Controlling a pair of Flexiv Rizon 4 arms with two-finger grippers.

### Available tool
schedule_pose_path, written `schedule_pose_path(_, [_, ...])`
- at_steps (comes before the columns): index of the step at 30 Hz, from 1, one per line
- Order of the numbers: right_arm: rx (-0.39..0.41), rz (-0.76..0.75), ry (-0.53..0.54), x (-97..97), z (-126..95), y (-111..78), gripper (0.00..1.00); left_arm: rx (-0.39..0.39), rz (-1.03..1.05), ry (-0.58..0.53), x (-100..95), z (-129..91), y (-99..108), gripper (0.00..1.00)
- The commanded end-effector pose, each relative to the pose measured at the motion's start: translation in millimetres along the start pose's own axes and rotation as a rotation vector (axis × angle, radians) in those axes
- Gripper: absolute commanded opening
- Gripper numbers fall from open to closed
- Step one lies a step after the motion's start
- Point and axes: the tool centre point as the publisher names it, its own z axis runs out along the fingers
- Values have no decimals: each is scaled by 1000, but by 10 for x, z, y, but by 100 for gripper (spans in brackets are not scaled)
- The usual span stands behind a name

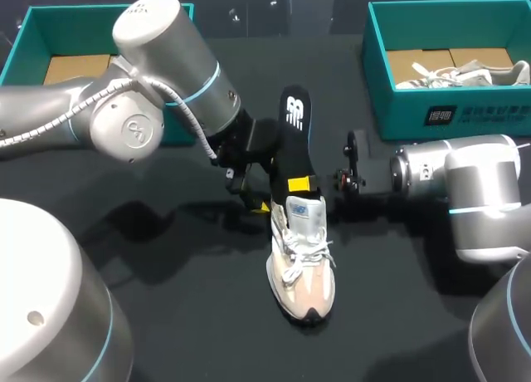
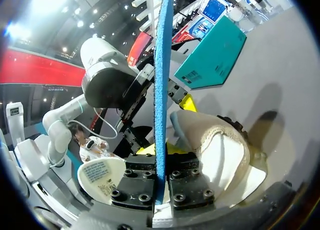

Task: Take the shoe out of the shoebox, open the shoe tongue, remove and reinsert the insole, then place the shoe into the shoebox

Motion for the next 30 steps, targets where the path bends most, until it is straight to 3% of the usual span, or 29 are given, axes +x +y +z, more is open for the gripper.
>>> schedule_pose_path(1, [-8, 13, -5, -23, 39, -115, 0, -1, 1, 0, -2, 13, -1, 100])
schedule_pose_path(18, [-19, 78, -30, 55, 55, -302, 0, -1, 1, 0, -2, 13, -1, 100])
schedule_pose_path(27, [-37, 50, -30, 53, 46, -275, 0, -1, 1, 0, -2, 13, -1, 100])
schedule_pose_path(30, [-39, 34, -27, 67, 42, -242, 10, -1, 1, 0, -2, 13, -1, 100])
